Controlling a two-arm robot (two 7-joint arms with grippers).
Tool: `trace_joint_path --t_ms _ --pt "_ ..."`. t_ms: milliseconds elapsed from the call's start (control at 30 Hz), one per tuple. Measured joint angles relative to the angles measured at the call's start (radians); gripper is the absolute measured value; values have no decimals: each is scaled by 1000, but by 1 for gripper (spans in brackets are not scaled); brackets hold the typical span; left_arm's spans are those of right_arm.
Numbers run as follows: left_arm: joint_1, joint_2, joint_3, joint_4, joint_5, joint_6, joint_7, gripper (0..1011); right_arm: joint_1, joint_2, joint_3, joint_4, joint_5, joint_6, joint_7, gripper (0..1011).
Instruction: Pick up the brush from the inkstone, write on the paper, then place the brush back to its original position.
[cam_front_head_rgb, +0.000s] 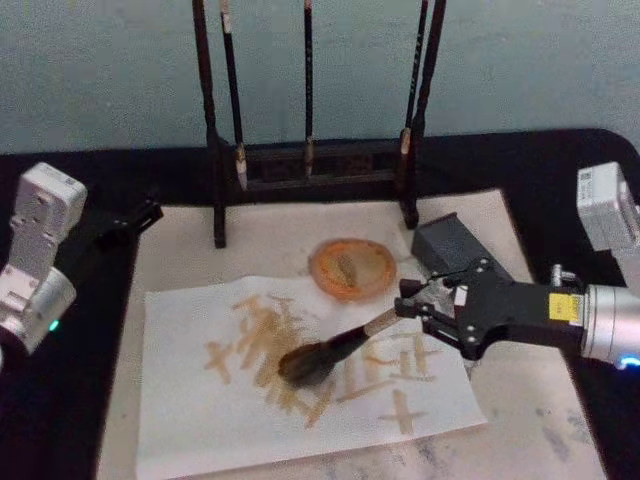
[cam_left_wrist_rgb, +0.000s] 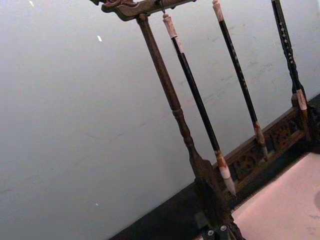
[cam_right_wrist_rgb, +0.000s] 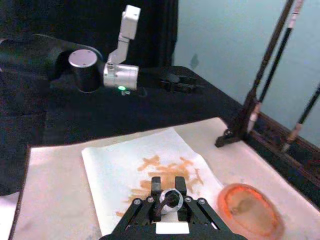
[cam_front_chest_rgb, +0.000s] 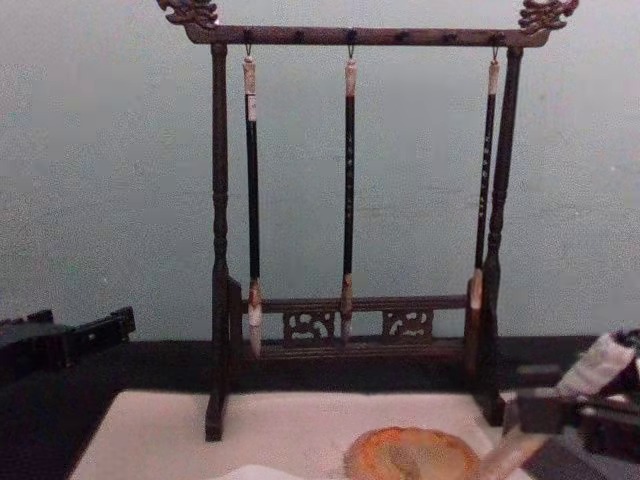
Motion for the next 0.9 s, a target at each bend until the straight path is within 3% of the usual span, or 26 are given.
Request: trace_joint_path --t_ms 600,900 --pt "0 0 0 0 0 0 0 1002 -89 47 92 -4 39 -31 -31 166" --pt "0 0 0 0 0 0 0 1002 -103 55 127 -39 57 -43 -23 165"
